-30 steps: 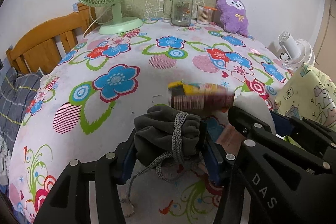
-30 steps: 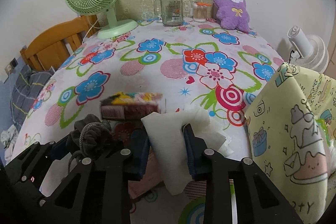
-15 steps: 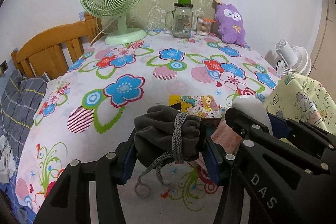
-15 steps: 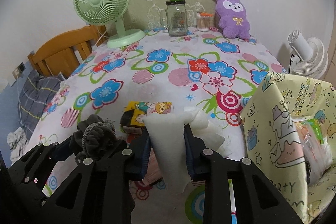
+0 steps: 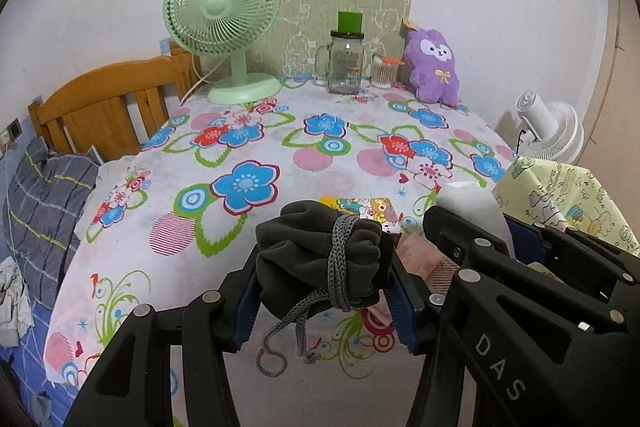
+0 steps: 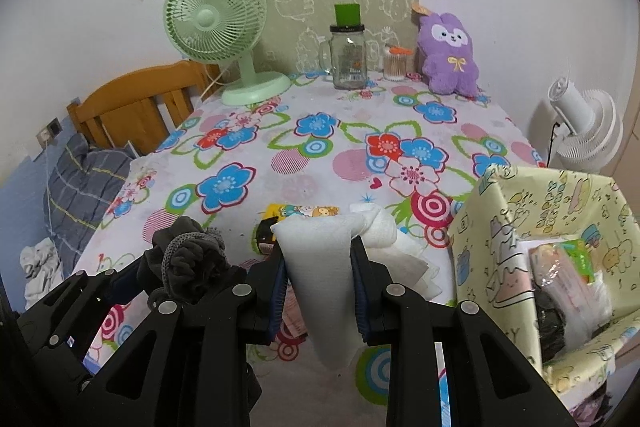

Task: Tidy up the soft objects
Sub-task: 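Lift the towel and pouch and carry both over the yellow paper box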

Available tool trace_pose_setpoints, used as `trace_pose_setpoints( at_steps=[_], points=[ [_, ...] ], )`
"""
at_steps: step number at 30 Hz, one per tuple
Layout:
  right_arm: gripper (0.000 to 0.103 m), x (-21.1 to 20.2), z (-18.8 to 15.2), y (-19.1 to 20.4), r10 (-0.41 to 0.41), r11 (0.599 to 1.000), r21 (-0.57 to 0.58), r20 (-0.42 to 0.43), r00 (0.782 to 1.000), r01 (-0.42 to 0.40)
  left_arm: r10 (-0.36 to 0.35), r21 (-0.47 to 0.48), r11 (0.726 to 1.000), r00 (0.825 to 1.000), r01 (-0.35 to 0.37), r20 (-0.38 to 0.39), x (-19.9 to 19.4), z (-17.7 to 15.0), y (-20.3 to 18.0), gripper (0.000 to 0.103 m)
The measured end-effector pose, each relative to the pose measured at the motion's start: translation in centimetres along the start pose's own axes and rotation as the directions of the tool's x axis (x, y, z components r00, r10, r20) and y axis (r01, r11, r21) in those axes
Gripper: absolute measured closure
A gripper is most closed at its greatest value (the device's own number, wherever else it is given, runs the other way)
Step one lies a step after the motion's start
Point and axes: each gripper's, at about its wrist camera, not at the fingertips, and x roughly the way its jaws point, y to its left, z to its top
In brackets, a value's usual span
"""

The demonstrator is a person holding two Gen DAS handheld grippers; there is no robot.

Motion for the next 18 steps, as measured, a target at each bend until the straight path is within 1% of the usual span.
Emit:
trace_pose_setpoints(
  at_steps=[9,18],
  points=[
    [0.072,-2.8,0.6,0.4,0.006,1.000,-0.016,0.038,0.999,-0.005,0.011,-0.015,1.000,0.999,-0.011,0.040,-2.5,0.5,-0.1,0.046],
    [0.072,-5.8,1.3,0.5,0.001,1.000,-0.017,0.092,0.996,0.001,0.018,-0.008,1.000,0.996,-0.018,0.092,-5.2,1.2,-0.7,0.046]
  ],
)
